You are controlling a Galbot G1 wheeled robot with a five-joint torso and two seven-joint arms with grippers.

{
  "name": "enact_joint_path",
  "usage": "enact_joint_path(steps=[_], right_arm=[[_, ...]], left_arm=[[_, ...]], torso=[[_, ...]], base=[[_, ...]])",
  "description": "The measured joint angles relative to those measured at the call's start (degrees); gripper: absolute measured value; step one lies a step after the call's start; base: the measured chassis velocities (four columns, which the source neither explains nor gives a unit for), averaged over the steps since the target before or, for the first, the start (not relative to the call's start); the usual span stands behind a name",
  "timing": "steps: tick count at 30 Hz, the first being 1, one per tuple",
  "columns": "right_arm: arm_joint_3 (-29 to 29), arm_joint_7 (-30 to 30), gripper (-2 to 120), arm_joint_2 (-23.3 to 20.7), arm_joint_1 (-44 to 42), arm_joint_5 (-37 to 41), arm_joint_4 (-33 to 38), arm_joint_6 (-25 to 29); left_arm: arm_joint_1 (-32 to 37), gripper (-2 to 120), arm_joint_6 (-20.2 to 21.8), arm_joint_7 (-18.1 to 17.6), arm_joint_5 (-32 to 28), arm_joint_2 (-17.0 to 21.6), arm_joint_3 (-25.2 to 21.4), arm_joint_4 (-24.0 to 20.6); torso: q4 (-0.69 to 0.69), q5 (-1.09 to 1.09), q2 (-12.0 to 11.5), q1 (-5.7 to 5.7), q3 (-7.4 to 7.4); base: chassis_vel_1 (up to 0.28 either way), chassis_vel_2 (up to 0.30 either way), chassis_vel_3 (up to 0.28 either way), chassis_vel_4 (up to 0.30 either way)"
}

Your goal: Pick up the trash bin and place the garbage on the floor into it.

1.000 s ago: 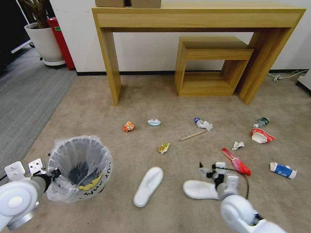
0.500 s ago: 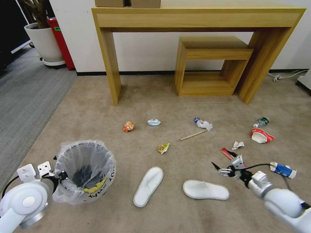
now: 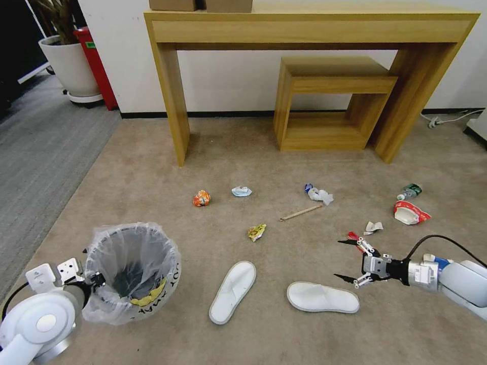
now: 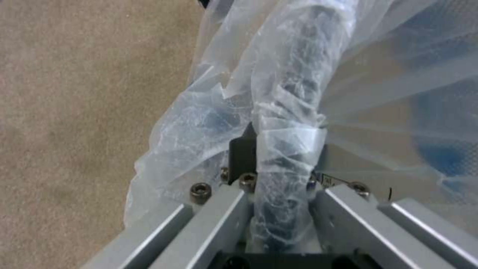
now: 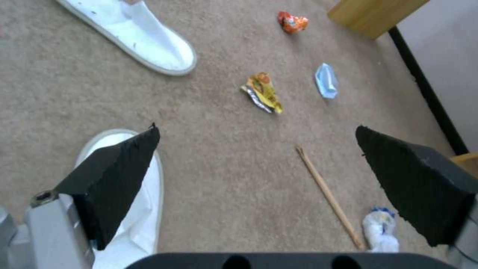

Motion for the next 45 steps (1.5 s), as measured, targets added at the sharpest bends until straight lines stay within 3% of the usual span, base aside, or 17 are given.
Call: enact_joint_path(steps=[9, 19, 30, 45], right_arm=[[1.70, 2.02, 100, 2.16, -1.59, -1.87, -3.22, 0.35], [-1.26, 1.42, 100, 6.04, 0.53, -2.81, -5.84, -0.42], [-8.23, -0.87, 100, 10.10, 7.00, -7.04, -9.38, 2.58], [-16.05, -1.07, 100, 14.33, 13.90, -2.07, -18.75, 2.62]], left_arm=[[0.82, 0, -0.06, -0.18, 0.32, 0.04, -0.26, -0.66], [0.82, 0, -0.31, -0.46, -0.49, 1.17, -0.87, -1.40], [1.34, 0, -0.35, -0.72, -0.53, 1.13, -0.95, -1.59], [1.15, 0, -0.47, -0.83, 1.07, -0.10, -0.19, -0.02]], torso=[[0.00, -0.01, 0.01, 0.00, 0.00], [0.00, -0.03, 0.00, 0.00, 0.00], [0.01, -0.03, 0.00, 0.00, 0.00], [0.01, -0.02, 0.00, 0.00, 0.00]], base=[[0.000, 0.000, 0.000, 0.000], [0.000, 0.000, 0.000, 0.000], [0.000, 0.000, 0.000, 0.000], [0.000, 0.000, 0.000, 0.000]])
